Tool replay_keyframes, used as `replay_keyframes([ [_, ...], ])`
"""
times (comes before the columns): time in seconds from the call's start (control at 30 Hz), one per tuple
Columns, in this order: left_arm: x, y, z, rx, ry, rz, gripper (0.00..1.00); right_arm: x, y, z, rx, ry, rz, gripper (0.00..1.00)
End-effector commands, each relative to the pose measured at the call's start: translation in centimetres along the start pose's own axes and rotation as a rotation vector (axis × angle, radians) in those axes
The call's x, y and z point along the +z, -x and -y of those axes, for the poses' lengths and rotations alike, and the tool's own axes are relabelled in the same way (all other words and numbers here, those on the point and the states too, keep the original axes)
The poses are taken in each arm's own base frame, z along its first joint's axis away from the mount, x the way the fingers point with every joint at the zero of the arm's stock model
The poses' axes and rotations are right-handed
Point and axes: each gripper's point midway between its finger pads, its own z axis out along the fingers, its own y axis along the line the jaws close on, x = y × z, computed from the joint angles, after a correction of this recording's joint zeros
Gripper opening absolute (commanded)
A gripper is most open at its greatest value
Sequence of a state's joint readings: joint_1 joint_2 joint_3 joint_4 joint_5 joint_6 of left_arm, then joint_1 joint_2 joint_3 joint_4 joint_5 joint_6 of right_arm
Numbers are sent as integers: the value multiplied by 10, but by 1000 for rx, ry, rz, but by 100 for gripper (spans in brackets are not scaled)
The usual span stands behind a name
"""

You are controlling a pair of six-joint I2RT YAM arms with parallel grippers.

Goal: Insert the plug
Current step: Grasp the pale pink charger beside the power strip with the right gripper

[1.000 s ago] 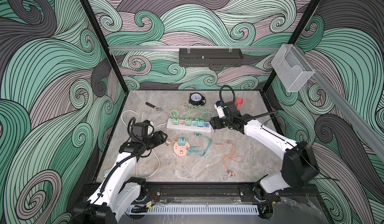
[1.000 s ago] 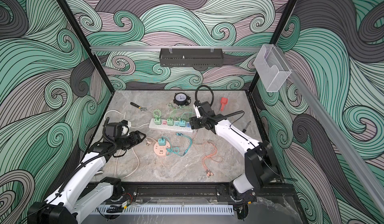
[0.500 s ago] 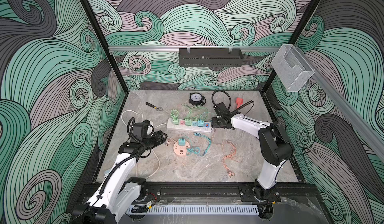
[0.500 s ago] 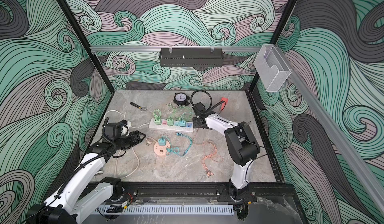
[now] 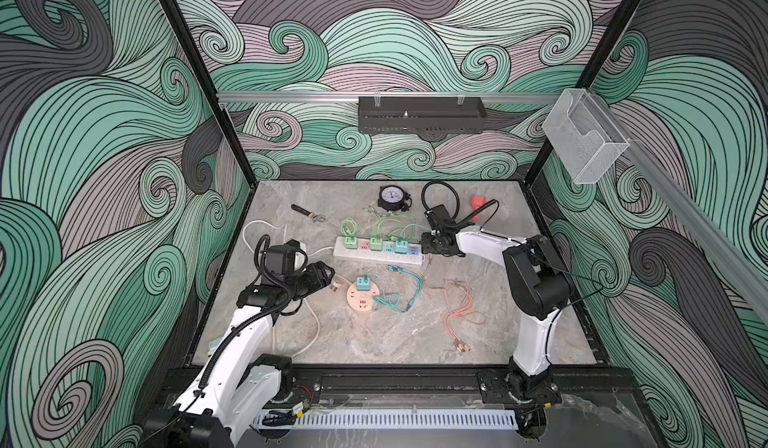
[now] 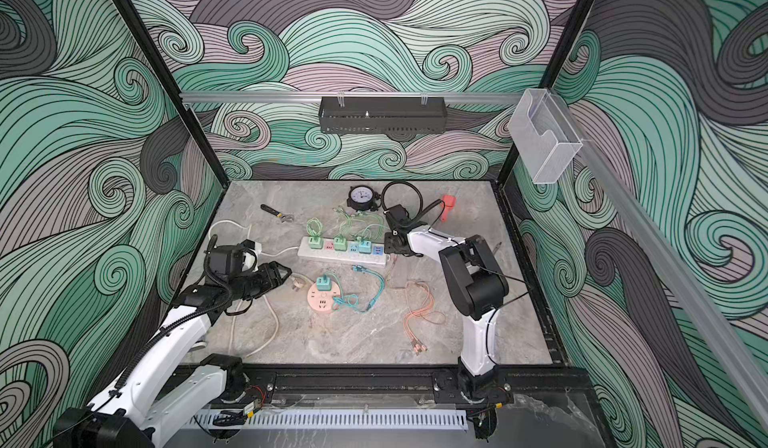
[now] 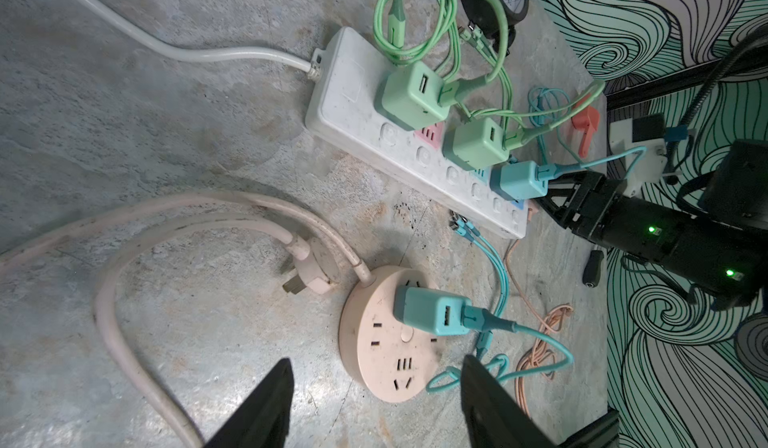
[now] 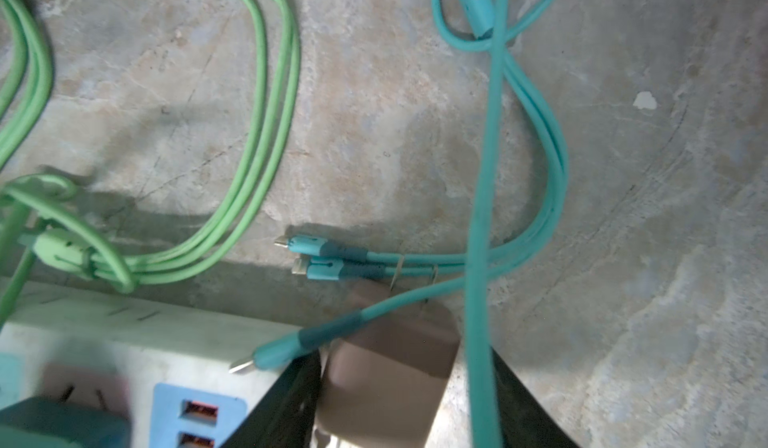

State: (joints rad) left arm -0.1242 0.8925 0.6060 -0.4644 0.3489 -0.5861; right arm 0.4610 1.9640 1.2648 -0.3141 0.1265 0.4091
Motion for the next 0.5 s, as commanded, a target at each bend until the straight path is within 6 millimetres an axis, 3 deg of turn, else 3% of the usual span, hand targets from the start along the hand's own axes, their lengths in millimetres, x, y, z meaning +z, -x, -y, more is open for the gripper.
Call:
replay_keyframes([
  [0.0,-7,8,8,20,-18,18,67,4,-5,0,13,-9,-31,59],
  [0.17,-8,8,9,21,-21,18,67,-1,-16,10,-9,-49,-60,54],
  [0.27,-7,8,10,21,-28,13,67,-7,-21,13,-32,-53,-71,47],
  [0.47,-8,8,27,43,-108,-13,67,-40,-19,13,-112,-16,-38,32],
])
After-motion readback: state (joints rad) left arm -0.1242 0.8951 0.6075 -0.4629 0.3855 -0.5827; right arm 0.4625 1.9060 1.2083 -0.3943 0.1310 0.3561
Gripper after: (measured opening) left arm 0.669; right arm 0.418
